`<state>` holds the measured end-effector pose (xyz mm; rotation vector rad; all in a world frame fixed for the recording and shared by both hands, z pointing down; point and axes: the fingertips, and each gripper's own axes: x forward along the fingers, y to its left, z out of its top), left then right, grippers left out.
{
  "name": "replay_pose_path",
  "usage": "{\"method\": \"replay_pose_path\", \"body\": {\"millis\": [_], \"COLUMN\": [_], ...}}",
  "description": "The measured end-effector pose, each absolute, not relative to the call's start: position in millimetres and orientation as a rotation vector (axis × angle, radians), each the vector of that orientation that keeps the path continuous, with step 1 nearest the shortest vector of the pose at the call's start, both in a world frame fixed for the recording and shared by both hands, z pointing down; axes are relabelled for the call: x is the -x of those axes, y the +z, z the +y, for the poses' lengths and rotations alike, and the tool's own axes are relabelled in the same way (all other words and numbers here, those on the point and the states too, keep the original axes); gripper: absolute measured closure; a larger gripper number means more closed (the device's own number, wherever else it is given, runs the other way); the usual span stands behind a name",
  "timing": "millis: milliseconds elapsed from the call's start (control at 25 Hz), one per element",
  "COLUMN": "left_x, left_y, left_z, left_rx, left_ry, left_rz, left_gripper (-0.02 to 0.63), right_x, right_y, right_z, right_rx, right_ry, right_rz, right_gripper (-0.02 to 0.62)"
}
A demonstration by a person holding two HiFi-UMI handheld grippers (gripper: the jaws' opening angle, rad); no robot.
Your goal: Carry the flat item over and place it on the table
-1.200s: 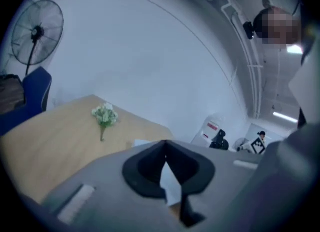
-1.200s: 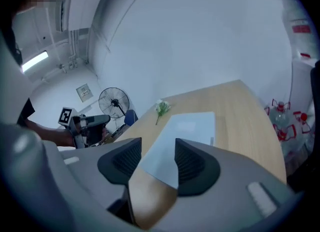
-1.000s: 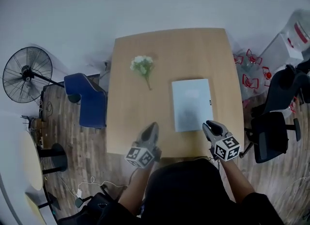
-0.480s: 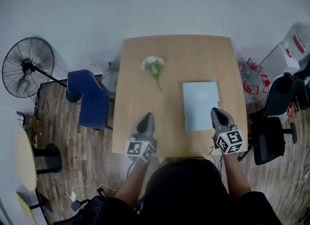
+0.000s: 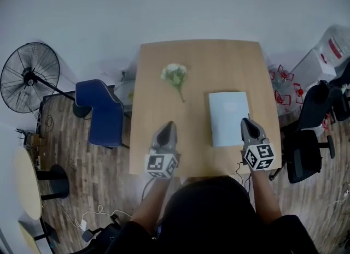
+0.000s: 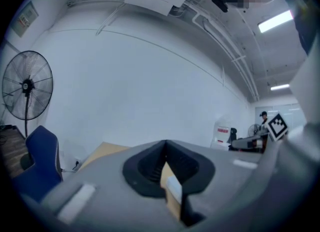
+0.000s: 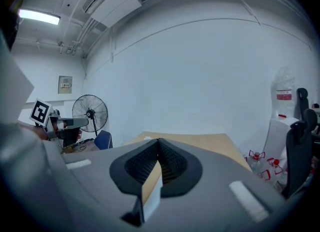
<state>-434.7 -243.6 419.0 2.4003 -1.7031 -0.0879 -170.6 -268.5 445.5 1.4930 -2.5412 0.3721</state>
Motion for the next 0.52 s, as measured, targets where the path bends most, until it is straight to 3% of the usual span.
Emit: {"method": "replay_pose_path", "body": {"millis": [520], "left_x": [423], "left_y": [418], "left_z": [-261], "left_rx": [-2.405], "left_ry": [-0.073], "left_rz": [-1.694], "left_gripper": [0.606], "right_x": [161], "right_y": [441], "right_z": [-282], "right_rx": [-1.478], "right_ry": [0.343], "right_rz": [-2.541], "right_gripper": [0.595]}}
